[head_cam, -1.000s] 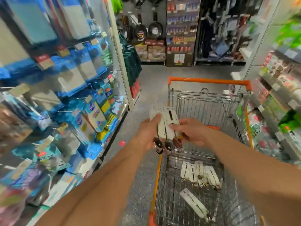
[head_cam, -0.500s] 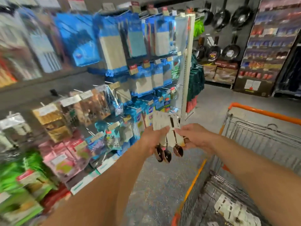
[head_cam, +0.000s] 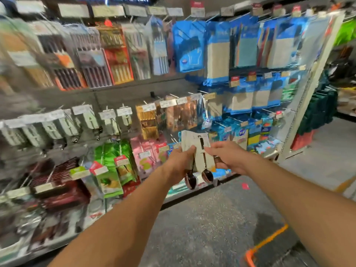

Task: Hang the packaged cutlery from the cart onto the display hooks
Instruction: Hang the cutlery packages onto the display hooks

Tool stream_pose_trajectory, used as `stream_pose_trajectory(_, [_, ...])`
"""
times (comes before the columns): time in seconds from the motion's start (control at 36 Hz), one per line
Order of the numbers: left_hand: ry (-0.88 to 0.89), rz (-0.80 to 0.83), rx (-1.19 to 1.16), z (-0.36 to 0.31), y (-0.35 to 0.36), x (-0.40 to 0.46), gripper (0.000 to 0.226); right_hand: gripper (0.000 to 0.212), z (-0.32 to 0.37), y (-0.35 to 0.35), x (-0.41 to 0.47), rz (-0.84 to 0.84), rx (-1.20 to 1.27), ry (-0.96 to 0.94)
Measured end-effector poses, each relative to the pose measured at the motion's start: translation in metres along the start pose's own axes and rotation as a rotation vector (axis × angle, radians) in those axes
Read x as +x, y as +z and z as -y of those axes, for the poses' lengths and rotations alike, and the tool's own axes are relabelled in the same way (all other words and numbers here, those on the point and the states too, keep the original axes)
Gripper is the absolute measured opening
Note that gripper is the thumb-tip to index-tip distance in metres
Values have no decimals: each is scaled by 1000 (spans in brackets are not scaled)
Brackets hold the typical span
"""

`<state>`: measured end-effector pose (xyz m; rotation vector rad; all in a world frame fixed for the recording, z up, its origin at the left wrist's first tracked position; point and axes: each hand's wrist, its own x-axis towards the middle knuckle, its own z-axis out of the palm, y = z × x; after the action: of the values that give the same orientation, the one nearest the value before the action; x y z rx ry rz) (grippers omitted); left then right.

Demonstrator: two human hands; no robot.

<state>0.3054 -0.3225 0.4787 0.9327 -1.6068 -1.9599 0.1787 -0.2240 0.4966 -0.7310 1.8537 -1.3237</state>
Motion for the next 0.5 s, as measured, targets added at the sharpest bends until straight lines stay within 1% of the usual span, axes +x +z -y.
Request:
stream_pose_trajectory(0.06, [7,-47,-4,-5,-24,-7,27,16,8,22,5,46,-2,-5])
stream_pose_trajectory(0.11, [13,-80,0,-9,-48,-12,28,13,18,46,9,92,-31,-7])
stream_pose_trajectory(0.19, [18,-157,14,-13,-87,-17,29,15,31,84,15,118,-117,-44])
stream_pose_trajectory(0.25, [14,-166,24,-17,-113,-22,29,17,39,109,18,149,-171,-65])
stream_pose_trajectory(0.42, [26,-187,47,-22,-190,-33,19,11,58,184,25,224,-63,-40])
stream_pose_trajectory(0.5, [25,-199,60,-20,-224,-33,21,6,61,216,32,240,-14,-10])
